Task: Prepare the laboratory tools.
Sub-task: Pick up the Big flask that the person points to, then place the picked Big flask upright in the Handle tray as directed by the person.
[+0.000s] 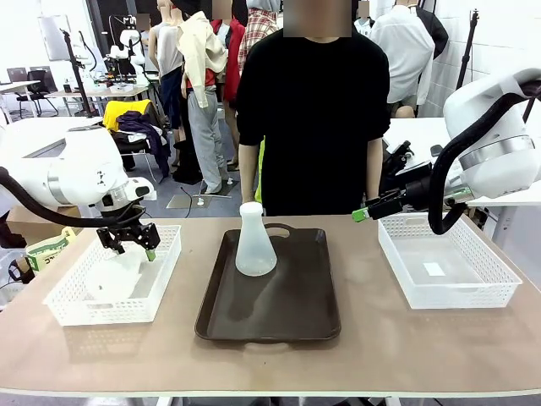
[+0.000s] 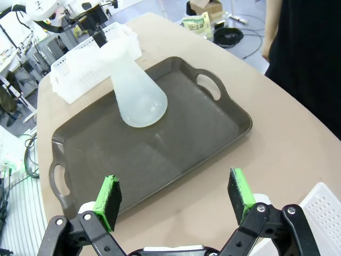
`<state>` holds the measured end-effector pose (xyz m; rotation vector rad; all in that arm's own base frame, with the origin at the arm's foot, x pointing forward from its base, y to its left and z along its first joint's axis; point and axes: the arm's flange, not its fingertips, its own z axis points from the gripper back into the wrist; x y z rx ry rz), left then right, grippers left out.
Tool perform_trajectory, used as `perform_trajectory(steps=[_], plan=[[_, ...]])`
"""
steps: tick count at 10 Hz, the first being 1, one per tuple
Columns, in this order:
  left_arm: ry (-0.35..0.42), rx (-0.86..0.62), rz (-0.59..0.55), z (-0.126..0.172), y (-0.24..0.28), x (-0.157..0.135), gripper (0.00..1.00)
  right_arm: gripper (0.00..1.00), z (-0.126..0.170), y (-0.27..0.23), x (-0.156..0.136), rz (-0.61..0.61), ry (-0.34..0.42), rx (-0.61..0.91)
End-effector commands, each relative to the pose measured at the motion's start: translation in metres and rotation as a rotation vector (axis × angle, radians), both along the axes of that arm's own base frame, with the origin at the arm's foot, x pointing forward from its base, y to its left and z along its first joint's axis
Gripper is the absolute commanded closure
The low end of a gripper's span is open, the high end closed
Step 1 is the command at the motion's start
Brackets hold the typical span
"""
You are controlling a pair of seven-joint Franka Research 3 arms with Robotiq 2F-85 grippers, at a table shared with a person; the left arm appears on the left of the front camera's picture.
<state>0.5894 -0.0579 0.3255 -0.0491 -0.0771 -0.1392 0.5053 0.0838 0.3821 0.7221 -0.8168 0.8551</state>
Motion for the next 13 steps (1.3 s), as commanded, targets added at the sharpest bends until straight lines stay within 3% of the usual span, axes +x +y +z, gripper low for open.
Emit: perform_trajectory(steps=[1,3,4,6,7,8,13], plan=[[-0.014,0.047,0.029,-0.0006,-0.0041,0.0039,0.54,0.0,0.0003,-0.0007,-0.0004,0.001,0.006,-0.007],[-0.021,0.061,0.031,0.0026,-0.0038,0.0037,0.89,0.0,0.0003,-0.0007,-0.0004,0.001,0.006,-0.007],[-0.017,0.067,0.034,0.0013,-0.0028,0.0046,1.0,0.0,0.0003,-0.0007,-0.0004,0.001,0.006,-0.007],[-0.01,0.064,0.032,-0.0009,-0.0022,0.0045,1.0,0.0,0.0003,-0.0007,-0.0004,0.001,0.006,-0.007],[0.057,0.029,0.006,-0.0065,0.0002,-0.0005,1.0,0.0,0.0003,-0.0007,-0.0004,0.001,0.006,-0.007],[-0.008,0.037,0.007,0.0002,-0.0003,0.001,1.0,0.0,0.0003,-0.0007,-0.0004,0.001,0.006,-0.007],[-0.008,0.037,0.007,0.0002,-0.0003,0.001,1.0,0.0,0.0003,-0.0007,-0.0004,0.001,0.006,-0.007]])
